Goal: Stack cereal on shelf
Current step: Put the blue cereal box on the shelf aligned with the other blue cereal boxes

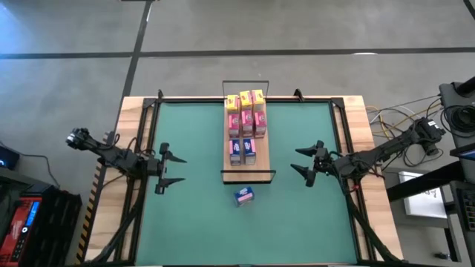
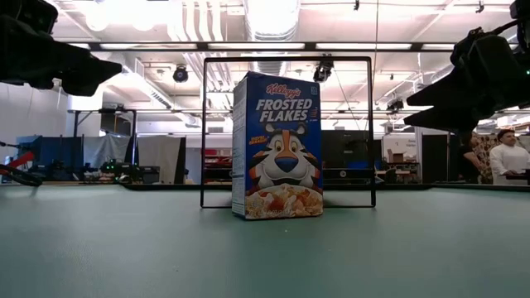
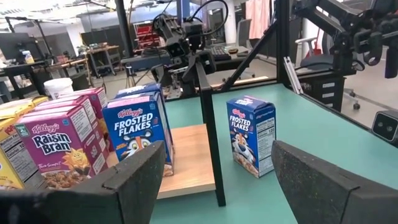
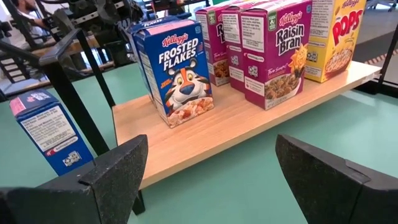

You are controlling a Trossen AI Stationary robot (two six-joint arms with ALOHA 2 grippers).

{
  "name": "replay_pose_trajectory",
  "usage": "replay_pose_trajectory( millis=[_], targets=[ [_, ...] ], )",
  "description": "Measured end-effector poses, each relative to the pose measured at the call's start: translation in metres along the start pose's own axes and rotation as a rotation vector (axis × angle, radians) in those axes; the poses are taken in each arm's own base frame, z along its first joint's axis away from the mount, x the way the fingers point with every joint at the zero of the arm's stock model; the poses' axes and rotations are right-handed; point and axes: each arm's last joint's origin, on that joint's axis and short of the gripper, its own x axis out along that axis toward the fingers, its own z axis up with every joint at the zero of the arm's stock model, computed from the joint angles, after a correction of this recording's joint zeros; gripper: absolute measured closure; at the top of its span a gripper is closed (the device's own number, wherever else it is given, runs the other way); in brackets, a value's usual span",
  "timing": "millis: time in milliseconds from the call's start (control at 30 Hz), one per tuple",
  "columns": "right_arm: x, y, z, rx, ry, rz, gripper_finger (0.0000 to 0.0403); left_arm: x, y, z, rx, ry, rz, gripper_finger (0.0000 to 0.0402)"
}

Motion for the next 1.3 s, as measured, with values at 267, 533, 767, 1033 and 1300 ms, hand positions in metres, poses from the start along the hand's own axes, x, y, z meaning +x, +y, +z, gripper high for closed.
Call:
replay_pose_trajectory(
  millis=[267,533,767,1033,1300],
  targets=[
    [0.0,0.0,0.0,0.0,0.0,0.001,0.0062,0.0,0.0,0.0,0.0,-0.001,0.0,0.0125],
    [0.0,0.002,0.002,0.008,-0.008,0.039,0.0062,0.0,0.0,0.001,-0.002,-0.004,0.001,0.0125],
    [0.0,0.006,0.009,0.058,-0.048,0.135,0.0062,0.0,0.0,0.001,-0.001,-0.002,0.0,0.0125],
    [-0.002,0.015,0.018,-0.026,-0.077,0.331,0.0062,0.0,0.0,0.001,0.0,-0.001,0.0,0.0125],
    [0.01,0.04,0.051,-0.174,-0.025,0.381,0.0057,0.0,0.0,0.001,0.0,-0.001,0.0,0.0125]
  ],
)
